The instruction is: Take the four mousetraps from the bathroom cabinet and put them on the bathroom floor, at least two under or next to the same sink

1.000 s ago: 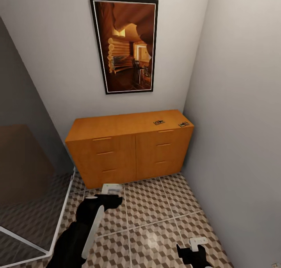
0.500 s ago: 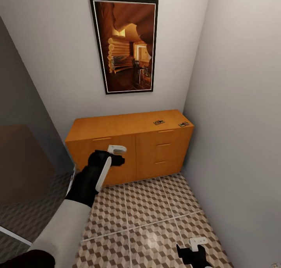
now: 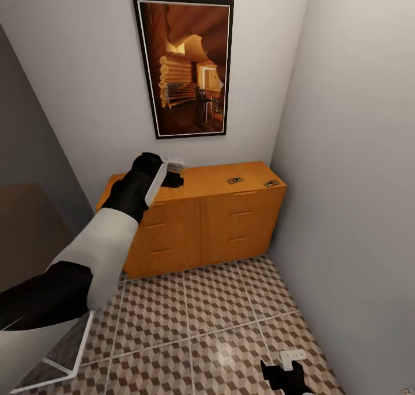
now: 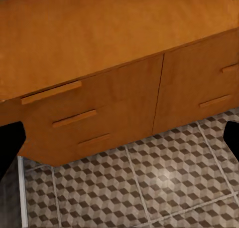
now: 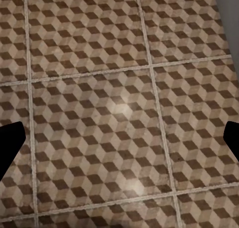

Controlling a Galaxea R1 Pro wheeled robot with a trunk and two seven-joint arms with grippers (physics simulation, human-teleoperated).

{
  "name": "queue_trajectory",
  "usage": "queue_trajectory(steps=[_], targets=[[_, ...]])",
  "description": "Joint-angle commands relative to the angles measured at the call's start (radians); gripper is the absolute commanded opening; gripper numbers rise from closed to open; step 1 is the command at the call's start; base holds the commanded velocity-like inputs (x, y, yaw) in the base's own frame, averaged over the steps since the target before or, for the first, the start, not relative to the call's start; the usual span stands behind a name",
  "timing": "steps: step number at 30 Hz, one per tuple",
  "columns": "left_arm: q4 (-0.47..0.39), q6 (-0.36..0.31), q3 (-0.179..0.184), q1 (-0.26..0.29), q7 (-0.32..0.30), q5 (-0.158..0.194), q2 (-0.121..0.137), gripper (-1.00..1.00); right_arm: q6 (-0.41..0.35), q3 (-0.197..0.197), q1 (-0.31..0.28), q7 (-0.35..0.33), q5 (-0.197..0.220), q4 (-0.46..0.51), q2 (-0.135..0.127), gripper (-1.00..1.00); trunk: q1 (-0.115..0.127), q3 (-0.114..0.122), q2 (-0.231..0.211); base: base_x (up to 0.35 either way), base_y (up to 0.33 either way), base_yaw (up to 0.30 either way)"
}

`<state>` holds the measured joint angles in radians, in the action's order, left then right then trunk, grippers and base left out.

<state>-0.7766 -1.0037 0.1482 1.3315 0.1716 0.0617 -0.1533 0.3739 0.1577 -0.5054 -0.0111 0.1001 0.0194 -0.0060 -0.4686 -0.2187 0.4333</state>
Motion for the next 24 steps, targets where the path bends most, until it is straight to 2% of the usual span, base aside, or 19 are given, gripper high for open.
queue_trajectory(steps=[1, 2, 6, 7, 14, 24], targets=[[0.025, -0.003, 0.002, 0.032, 0.007, 0.008, 0.000, 1.00, 0.003, 0.008, -0.001, -0.001, 0.010, -0.001, 0.000, 1.00, -0.001, -0.002, 0.002, 0.000, 0.000, 0.000], [0.070, -0.003, 0.001, 0.080, 0.007, 0.009, 0.000, 1.00, 0.003, 0.008, -0.001, -0.001, 0.010, -0.001, 0.000, 1.00, -0.001, -0.002, 0.002, 0.000, 0.000, 0.000], [0.114, -0.003, 0.001, 0.132, 0.005, 0.018, 0.000, 1.00, 0.003, 0.009, -0.001, -0.001, 0.010, -0.001, 0.001, 1.00, -0.001, -0.002, 0.002, 0.000, 0.000, 0.000], [0.119, -0.003, 0.001, 0.146, 0.003, 0.029, 0.000, 1.00, 0.003, 0.009, -0.001, -0.001, 0.010, -0.001, 0.001, 1.00, -0.001, -0.002, 0.002, 0.000, 0.000, 0.000], [0.121, -0.009, 0.002, 0.166, -0.012, 0.087, 0.001, 1.00, -0.001, 0.008, -0.001, -0.001, 0.011, -0.002, 0.001, 1.00, -0.001, -0.002, 0.002, 0.000, 0.000, 0.000], [0.091, -0.012, 0.010, 0.170, -0.071, 0.098, 0.003, 1.00, -0.008, 0.008, -0.001, -0.001, 0.012, -0.004, 0.006, 1.00, -0.001, -0.002, 0.002, 0.000, 0.000, -0.008]])
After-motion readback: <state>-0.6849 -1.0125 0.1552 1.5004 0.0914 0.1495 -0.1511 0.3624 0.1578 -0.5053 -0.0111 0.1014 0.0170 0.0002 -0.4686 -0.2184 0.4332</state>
